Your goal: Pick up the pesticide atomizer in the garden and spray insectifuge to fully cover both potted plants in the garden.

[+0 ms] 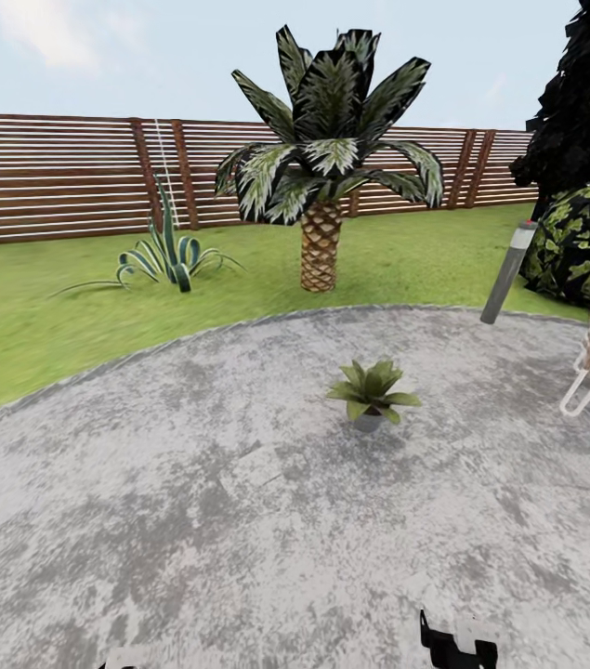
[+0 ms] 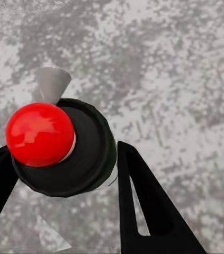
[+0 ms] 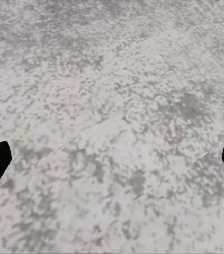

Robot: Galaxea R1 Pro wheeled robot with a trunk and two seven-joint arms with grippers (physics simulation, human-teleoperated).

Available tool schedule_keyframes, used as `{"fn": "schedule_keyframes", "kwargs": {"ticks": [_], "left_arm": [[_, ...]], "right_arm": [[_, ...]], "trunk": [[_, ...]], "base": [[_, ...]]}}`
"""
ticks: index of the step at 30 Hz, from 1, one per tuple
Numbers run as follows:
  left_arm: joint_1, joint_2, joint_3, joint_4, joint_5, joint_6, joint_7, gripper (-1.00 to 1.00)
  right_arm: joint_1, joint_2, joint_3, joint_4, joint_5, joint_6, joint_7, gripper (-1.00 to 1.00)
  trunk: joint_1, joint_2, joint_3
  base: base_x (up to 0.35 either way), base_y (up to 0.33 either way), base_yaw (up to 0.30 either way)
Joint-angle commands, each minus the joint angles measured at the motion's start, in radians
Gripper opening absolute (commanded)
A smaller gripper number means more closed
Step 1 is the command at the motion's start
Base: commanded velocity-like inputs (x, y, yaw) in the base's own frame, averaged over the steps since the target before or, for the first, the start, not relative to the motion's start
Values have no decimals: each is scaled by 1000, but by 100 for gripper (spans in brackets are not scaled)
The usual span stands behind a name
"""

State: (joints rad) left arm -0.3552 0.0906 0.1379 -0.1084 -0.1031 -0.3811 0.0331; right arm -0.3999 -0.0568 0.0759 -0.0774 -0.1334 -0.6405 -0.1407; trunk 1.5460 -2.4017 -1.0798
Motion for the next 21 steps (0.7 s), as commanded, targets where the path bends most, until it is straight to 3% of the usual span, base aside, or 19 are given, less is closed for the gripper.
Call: {"fn": "schedule_keyframes", "kwargs": {"ticks": [1,21], "left_arm": [[-1,0,6,1,-11,-4,4,-100],[-1,0,6,1,-10,-4,4,-100]], "right_arm": [[0,0,9,1,-8,-2,-2,100],[-1,0,11,1,-5,-2,1,100]], "trunk": [[0,0,-1],[0,0,-1]], "base": [[277,-210,0],[271,-213,0]]}}
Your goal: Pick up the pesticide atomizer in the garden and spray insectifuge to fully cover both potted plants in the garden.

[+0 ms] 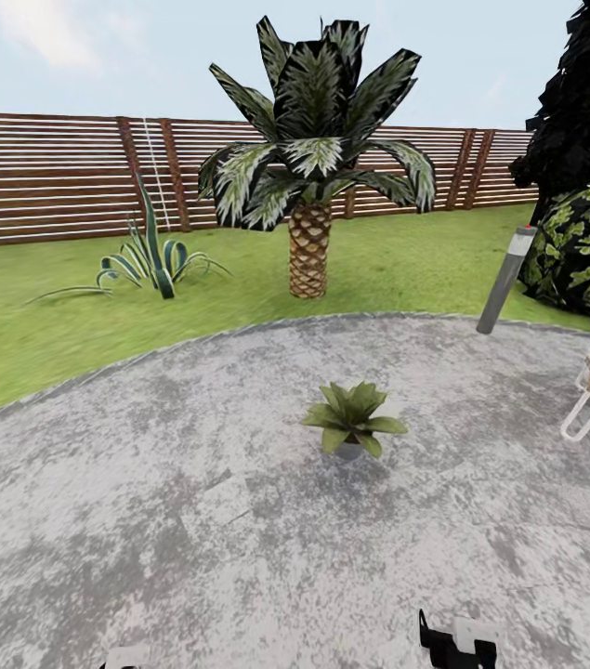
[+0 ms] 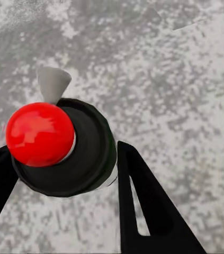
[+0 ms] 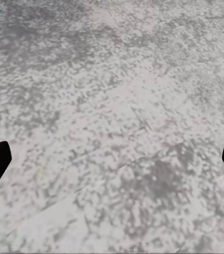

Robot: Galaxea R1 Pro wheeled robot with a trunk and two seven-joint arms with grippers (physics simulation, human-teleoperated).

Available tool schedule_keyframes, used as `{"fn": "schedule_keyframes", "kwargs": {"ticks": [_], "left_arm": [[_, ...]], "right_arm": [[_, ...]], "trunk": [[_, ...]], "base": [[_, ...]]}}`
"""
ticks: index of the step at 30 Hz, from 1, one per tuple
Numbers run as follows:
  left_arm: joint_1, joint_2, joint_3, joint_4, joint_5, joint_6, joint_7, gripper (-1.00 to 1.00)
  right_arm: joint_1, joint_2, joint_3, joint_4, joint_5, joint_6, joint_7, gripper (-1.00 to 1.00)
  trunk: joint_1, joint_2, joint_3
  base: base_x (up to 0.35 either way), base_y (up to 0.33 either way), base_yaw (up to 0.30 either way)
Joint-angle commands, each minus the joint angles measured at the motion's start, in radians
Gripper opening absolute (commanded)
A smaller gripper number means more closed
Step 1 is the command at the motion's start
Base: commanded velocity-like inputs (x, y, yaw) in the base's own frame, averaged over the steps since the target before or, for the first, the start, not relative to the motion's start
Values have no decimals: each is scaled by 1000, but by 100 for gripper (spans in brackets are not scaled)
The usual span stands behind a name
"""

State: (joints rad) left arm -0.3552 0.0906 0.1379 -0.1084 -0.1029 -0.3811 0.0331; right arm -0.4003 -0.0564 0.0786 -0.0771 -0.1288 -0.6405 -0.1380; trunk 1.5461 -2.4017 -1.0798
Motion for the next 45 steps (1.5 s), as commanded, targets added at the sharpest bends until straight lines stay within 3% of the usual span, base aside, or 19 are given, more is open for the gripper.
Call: {"fn": "schedule_keyframes", "kwargs": {"ticks": [1,23,37,45], "left_arm": [[-1,0,6,1,-11,-4,4,-100],[-1,0,6,1,-11,-4,4,-100],[-1,0,6,1,-11,-4,4,-100],[-1,0,6,0,-11,-4,4,-100]], "right_arm": [[0,0,9,0,-10,-2,-2,100],[0,1,9,2,-9,-2,-2,100],[0,1,9,2,-9,-2,-2,100],[0,1,9,2,-9,-2,-2,100]], "trunk": [[0,0,-1],[0,0,-1],[0,0,-1],[0,0,-1]], "base": [[252,-222,0],[199,-262,3],[90,-314,247],[66,-315,41]]}}
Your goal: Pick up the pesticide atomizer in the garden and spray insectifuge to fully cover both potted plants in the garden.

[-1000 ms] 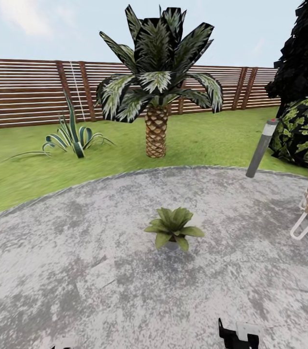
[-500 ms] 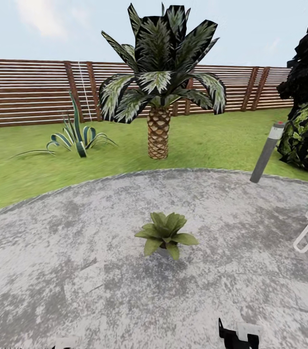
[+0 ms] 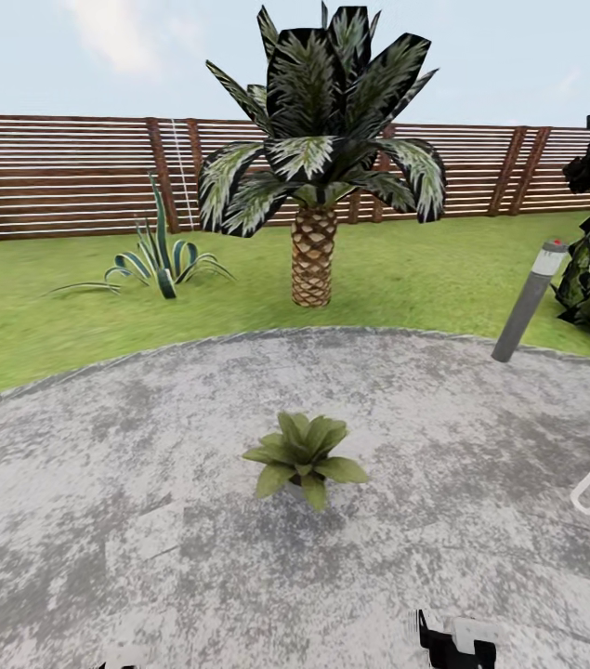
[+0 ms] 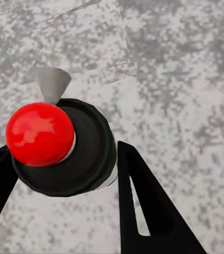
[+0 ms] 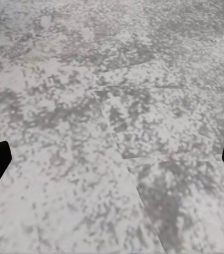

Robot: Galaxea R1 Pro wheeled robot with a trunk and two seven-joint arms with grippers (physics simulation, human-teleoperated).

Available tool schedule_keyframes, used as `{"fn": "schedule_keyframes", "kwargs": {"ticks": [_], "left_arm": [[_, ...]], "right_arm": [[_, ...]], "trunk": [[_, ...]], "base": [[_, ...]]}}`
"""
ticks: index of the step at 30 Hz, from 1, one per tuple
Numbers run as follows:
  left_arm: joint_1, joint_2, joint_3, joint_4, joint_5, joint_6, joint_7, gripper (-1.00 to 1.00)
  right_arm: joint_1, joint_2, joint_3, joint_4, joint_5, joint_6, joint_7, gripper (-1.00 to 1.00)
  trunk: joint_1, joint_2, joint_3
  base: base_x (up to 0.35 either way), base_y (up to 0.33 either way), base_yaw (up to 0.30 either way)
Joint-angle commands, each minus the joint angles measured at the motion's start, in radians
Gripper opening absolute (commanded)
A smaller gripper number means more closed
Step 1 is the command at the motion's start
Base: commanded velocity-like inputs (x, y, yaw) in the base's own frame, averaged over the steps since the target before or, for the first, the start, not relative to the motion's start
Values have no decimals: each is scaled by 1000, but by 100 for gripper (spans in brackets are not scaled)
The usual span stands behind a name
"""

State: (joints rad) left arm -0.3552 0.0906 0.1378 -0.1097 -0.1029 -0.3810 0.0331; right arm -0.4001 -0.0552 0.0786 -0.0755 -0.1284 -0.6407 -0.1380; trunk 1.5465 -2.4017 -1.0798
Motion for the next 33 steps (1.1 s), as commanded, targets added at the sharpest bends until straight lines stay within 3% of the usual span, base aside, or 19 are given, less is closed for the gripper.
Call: {"fn": "schedule_keyframes", "kwargs": {"ticks": [1,13,33], "left_arm": [[-1,0,6,1,-11,-4,4,-100],[-1,0,6,1,-11,-4,4,-100],[-1,0,6,1,-11,-4,4,-100]], "right_arm": [[0,0,9,0,-10,-2,-2,100],[-1,0,9,0,-10,-2,-2,100],[0,0,9,0,-10,-2,-2,100]], "trunk": [[0,0,-1],[0,0,-1],[0,0,-1]], "base": [[9,-315,1],[1,-315,26],[-25,-310,268]]}}
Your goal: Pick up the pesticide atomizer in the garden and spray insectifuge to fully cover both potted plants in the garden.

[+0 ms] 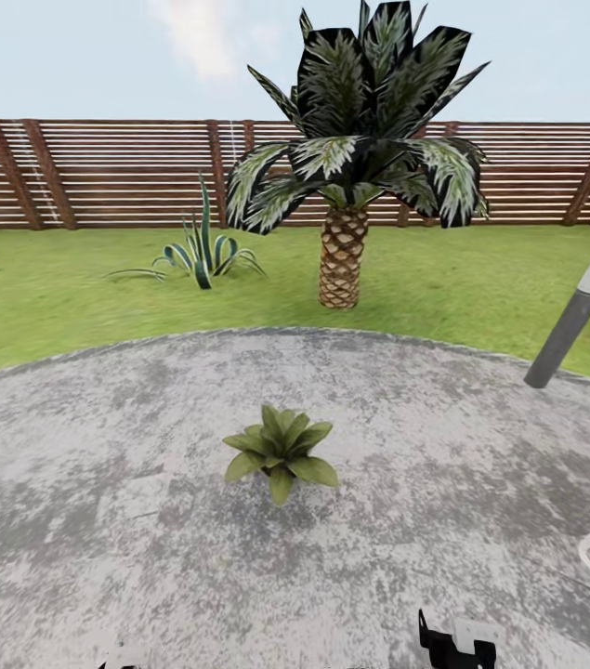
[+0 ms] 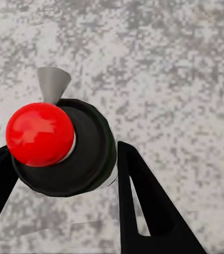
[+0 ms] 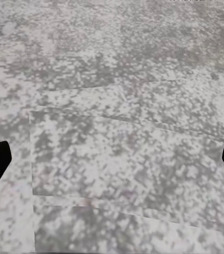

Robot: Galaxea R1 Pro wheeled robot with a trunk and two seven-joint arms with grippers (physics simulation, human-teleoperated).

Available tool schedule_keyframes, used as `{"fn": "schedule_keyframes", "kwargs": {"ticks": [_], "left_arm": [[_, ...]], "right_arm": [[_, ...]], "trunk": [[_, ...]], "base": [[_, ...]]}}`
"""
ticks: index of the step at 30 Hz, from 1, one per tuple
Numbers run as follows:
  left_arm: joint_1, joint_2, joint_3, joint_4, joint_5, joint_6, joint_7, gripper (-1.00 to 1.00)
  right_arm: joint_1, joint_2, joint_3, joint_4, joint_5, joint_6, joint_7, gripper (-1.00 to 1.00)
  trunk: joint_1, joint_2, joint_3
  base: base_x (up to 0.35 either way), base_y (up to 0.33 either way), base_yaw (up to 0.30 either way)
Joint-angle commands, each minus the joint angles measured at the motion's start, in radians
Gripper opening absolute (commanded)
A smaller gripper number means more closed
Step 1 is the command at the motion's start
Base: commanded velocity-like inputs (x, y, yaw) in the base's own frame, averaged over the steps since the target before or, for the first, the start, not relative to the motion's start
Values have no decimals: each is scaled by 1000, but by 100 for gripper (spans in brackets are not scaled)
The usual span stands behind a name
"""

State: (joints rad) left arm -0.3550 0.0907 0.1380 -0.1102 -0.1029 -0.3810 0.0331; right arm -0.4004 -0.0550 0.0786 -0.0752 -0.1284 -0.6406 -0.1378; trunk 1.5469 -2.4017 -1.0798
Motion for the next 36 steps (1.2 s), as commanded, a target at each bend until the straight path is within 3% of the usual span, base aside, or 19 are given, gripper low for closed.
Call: {"fn": "schedule_keyframes", "kwargs": {"ticks": [1,8,26,29,31,33,36], "left_arm": [[-1,0,6,1,-11,-4,4,-100],[-1,0,6,1,-9,-3,4,-100],[-1,2,7,1,-11,-4,3,-100],[-2,5,-11,-9,-24,-1,-7,-100],[-8,11,-48,-12,-58,7,-71,-100],[-15,25,-95,-15,-115,14,-224,-100],[-49,64,-121,-33,-204,17,-496,-100]], "right_arm": [[0,0,9,0,-10,-2,-2,100],[0,0,9,0,-10,-2,-2,100],[0,-2,13,-2,-6,-2,1,100],[0,-8,51,-5,39,-1,4,100],[-1,-11,116,-15,121,0,4,100],[-1,-14,165,-46,212,0,6,100],[-1,-34,185,-124,347,2,56,100]], "trunk": [[-1,0,-1],[-1,0,-1],[-1,0,-1],[-1,0,-1],[-1,0,-1],[-1,0,-1],[-1,0,-1]], "base": [[-192,-253,277],[-183,-229,220],[-5,-76,4],[0,-2,0],[0,0,0],[0,0,0],[0,0,0]]}}
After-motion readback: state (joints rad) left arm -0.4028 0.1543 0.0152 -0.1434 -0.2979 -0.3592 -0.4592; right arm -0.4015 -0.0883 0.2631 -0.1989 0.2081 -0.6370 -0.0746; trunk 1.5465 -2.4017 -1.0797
